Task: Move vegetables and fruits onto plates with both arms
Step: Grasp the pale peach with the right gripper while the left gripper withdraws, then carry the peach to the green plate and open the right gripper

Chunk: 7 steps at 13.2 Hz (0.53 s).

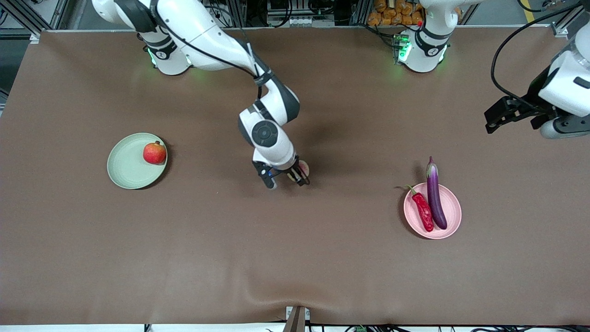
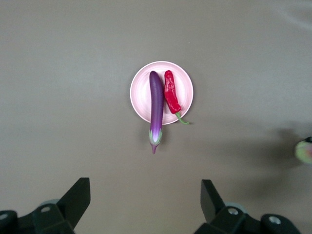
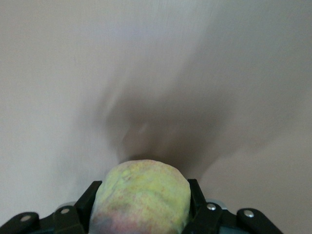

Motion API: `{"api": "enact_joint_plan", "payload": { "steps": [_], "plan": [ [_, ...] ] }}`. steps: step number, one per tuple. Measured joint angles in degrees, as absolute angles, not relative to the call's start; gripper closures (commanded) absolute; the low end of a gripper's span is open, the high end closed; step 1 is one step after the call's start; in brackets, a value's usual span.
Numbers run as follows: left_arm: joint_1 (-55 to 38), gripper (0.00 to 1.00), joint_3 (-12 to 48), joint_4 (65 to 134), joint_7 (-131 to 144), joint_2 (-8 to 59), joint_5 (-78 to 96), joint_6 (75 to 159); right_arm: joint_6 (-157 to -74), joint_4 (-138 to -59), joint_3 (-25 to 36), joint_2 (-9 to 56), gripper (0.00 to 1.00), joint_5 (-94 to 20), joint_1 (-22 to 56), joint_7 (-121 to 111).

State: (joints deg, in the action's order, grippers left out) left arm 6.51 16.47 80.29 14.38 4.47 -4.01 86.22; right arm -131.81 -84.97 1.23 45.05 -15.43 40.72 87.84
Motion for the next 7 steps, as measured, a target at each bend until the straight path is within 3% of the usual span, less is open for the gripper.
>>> {"api": "enact_joint_plan", "payload": {
  "steps": [4, 7],
  "plan": [
    [-4.1, 0.0, 1.9, 84.8, 13.4, 1.4, -0.8, 86.0, -113.6, -82.8, 1.5, 39.4, 1.0, -15.4, 32.0, 73.1],
    [-6.0, 0.0, 0.0, 87.0, 13.4, -0.3, -0.7, 86.0, -109.8, -88.7, 1.6, 33.8, 1.0, -15.2, 25.7, 58.6]
  ]
}}
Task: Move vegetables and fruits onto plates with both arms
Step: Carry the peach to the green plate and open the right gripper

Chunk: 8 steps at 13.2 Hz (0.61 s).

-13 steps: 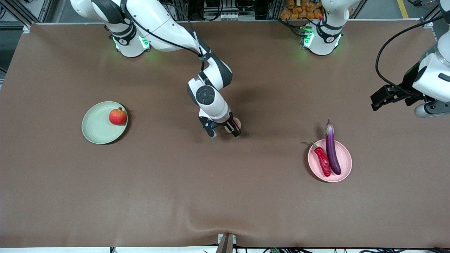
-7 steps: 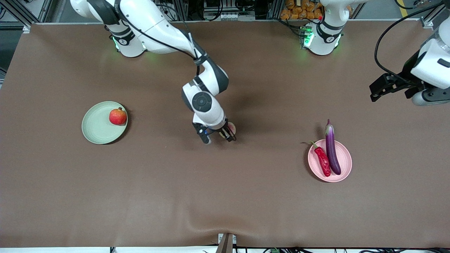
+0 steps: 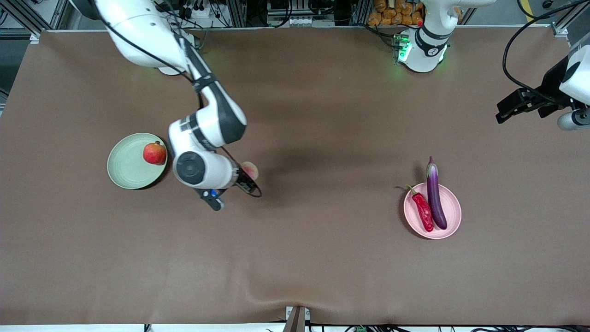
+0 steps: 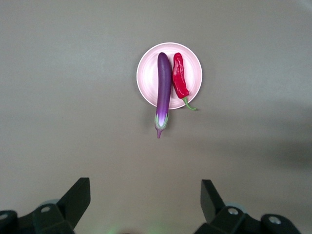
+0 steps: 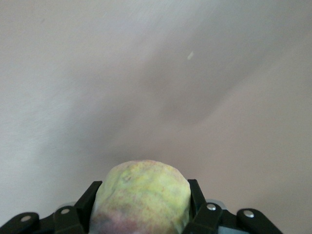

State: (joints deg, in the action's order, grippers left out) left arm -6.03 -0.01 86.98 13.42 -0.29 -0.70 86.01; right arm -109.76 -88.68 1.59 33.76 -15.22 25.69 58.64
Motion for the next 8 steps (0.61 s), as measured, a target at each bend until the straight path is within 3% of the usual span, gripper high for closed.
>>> {"api": "enact_joint_plan", "payload": {
  "steps": [4, 8],
  "plan": [
    [-6.2, 0.0, 0.0, 90.3, 13.4, -3.3, -0.7, 85.6, -110.0, -102.3, 1.9, 27.4, 1.0, -14.7, 16.6, 34.7],
    [-6.1, 0.0, -0.1, 94.1, 13.4, -6.4, -0.7, 85.6, -109.2, -108.4, 2.1, 24.0, 1.0, -10.7, 5.4, 10.3]
  ]
}}
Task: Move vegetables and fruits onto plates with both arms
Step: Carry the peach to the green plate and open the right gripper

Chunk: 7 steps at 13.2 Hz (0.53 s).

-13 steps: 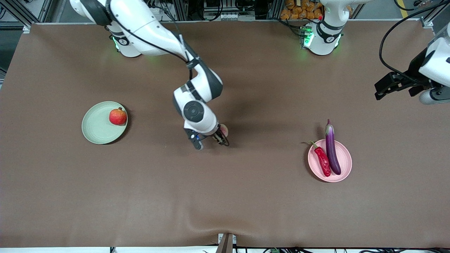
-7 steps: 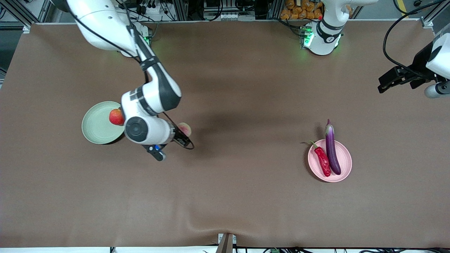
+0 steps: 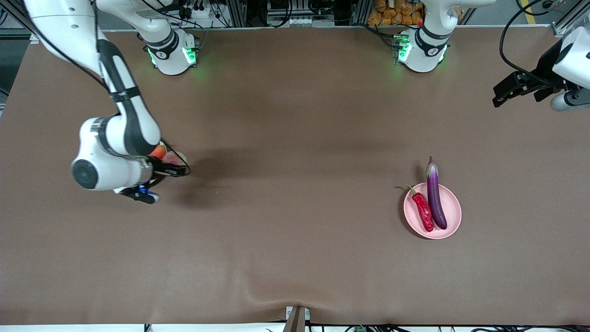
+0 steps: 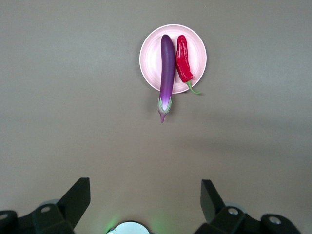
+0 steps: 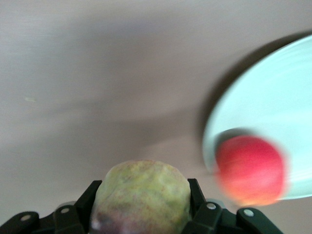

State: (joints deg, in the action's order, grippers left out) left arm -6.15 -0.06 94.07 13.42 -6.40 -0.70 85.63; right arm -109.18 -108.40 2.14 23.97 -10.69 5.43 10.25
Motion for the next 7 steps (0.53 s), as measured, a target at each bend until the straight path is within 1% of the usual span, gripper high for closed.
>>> {"api": "enact_joint_plan", "payload": {
  "steps": [2, 4, 6, 7],
  "plan": [
    [-6.2, 0.0, 0.0, 94.6, 13.4, -6.8, -0.7, 85.6, -108.9, -108.8, 2.2, 23.8, 1.0, -7.9, 0.4, -1.2],
    [-6.2, 0.0, 0.2, 94.7, 13.4, -6.9, -0.7, 85.7, -109.0, -108.8, 2.3, 23.8, 1.0, -7.5, -4.9, -13.2],
    [-6.2, 0.0, 0.4, 94.7, 13.4, -6.9, -0.7, 85.7, -109.0, -108.9, 2.3, 24.0, 0.99, -7.5, -9.1, -19.6],
    [-6.2, 0.0, 0.4, 94.7, 13.4, -6.9, -0.7, 85.7, -109.2, -109.2, 2.3, 24.4, 0.89, -7.5, -10.1, -20.6]
  ]
}}
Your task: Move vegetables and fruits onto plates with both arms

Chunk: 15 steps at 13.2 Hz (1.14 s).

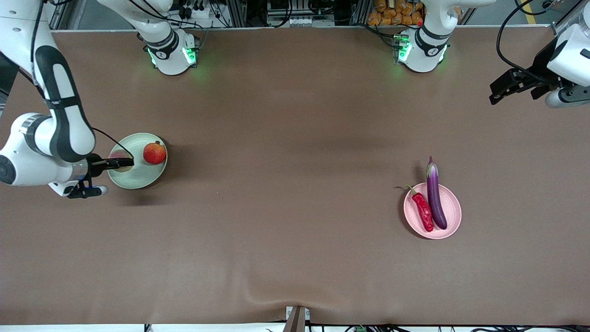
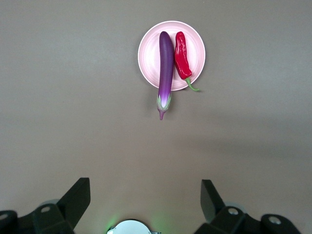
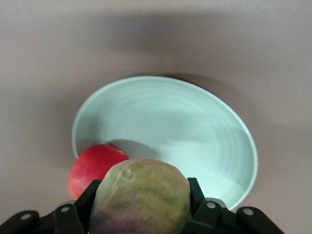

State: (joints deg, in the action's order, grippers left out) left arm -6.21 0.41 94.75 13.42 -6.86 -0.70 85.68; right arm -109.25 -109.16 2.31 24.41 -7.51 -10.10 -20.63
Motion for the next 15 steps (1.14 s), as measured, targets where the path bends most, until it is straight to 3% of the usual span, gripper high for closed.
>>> {"api": "enact_joint_plan", "payload": {
  "steps": [1, 2, 3, 7, 15],
  "plan": [
    [-6.2, 0.0, 0.4, 94.8, 13.4, -6.9, -0.7, 85.7, -109.9, -109.7, 2.3, 25.0, 0.74, -7.5, -10.3, -20.9],
    [-6.2, 0.0, 0.4, 94.8, 13.4, -6.9, -0.7, 85.7, -111.2, -110.5, 2.1, 25.7, 0.11, -7.5, -10.3, -20.9],
    [-6.2, 0.0, 0.4, 94.8, 13.4, -6.9, -0.7, 85.7, -112.7, -111.5, 1.8, 26.4, 0.0, -7.5, -10.2, -20.9],
    [-6.2, 0.0, 0.4, 95.0, 13.4, -6.9, -0.7, 85.7, -112.8, -112.0, 1.5, 27.4, 0.0, -7.5, -10.2, -20.9],
    [-6.2, 0.0, 0.4, 95.0, 13.4, -7.0, -0.7, 85.7, -87.0, -90.0, -0.4, 24.5, 0.0, -7.8, -9.0, -21.0]
  ]
}}
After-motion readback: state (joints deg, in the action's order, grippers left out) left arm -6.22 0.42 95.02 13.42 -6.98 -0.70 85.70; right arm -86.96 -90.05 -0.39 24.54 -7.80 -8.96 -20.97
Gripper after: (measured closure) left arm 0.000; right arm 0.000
